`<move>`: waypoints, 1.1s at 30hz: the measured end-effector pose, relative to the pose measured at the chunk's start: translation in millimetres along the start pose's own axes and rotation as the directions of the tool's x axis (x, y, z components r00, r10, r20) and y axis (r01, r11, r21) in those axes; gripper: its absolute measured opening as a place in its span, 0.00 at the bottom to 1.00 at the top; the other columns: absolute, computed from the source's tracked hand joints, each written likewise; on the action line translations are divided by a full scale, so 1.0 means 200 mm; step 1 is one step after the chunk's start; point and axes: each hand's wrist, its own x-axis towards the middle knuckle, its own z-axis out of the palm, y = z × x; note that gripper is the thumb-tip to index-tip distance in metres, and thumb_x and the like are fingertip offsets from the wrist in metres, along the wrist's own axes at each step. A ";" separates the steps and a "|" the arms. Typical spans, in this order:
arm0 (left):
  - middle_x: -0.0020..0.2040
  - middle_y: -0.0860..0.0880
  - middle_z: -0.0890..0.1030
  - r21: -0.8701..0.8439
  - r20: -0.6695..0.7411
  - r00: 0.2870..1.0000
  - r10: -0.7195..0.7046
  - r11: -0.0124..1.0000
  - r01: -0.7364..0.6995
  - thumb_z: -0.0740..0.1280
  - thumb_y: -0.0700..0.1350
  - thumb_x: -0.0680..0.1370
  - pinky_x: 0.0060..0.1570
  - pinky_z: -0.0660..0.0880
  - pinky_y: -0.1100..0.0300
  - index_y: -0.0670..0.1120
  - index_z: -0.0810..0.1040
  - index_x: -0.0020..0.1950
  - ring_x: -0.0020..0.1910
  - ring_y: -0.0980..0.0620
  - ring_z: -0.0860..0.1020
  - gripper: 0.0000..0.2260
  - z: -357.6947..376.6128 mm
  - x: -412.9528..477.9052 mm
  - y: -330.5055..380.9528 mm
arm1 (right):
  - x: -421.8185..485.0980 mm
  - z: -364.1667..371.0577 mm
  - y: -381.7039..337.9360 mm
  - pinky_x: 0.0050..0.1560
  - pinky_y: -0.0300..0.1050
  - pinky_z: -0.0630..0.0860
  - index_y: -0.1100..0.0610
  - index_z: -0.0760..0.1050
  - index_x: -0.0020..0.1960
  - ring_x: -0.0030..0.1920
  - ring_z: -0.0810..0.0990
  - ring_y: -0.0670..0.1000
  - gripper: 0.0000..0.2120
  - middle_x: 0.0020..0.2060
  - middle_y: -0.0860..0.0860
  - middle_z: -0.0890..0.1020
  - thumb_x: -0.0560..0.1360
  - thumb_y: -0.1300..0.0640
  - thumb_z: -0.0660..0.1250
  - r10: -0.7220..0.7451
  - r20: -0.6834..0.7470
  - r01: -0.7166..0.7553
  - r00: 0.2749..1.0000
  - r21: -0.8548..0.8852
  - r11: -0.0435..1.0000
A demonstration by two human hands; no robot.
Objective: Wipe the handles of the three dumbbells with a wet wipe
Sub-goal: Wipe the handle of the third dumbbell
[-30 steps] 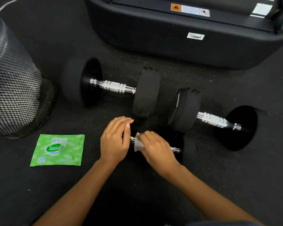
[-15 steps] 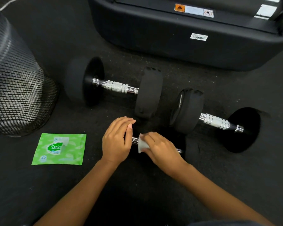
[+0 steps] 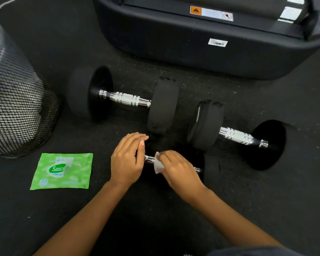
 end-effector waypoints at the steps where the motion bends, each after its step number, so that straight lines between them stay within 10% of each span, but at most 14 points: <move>1: 0.53 0.47 0.82 0.000 0.000 1.000 0.003 1.000 -0.003 0.55 0.44 0.80 0.64 0.68 0.57 0.42 0.81 0.55 0.58 0.54 0.75 0.15 0.00 0.00 0.00 | -0.02 0.00 0.02 0.48 0.44 0.79 0.61 0.77 0.54 0.43 0.81 0.53 0.22 0.44 0.53 0.81 0.61 0.63 0.77 0.012 -0.025 -0.013 1.000 -0.022 1.000; 12: 0.53 0.52 0.82 0.309 0.094 0.980 0.174 0.931 -0.195 0.57 0.47 0.79 0.70 0.54 0.49 0.47 0.81 0.56 0.61 0.52 0.71 0.14 -0.03 0.03 0.02 | -0.11 -0.09 0.04 0.62 0.49 0.72 0.58 0.78 0.57 0.49 0.80 0.52 0.25 0.47 0.52 0.82 0.63 0.50 0.77 0.052 -0.051 -0.058 0.997 -0.136 0.989; 18: 0.51 0.52 0.83 0.229 0.121 0.945 0.305 0.917 -0.326 0.64 0.45 0.76 0.68 0.61 0.50 0.46 0.83 0.52 0.55 0.52 0.76 0.10 -0.02 -0.03 0.18 | -0.37 -0.19 0.15 0.66 0.46 0.65 0.59 0.77 0.58 0.54 0.75 0.51 0.13 0.52 0.52 0.79 0.76 0.56 0.63 0.163 -0.260 -0.161 0.952 0.030 0.987; 33: 0.55 0.47 0.81 0.339 0.490 0.847 0.205 0.851 -0.402 0.53 0.48 0.79 0.63 0.63 0.54 0.43 0.77 0.61 0.55 0.48 0.78 0.19 0.10 -0.12 0.22 | -0.41 0.03 0.14 0.69 0.48 0.62 0.55 0.65 0.69 0.70 0.60 0.43 0.25 0.67 0.45 0.62 0.80 0.42 0.44 0.614 -0.298 -0.406 0.731 0.533 0.742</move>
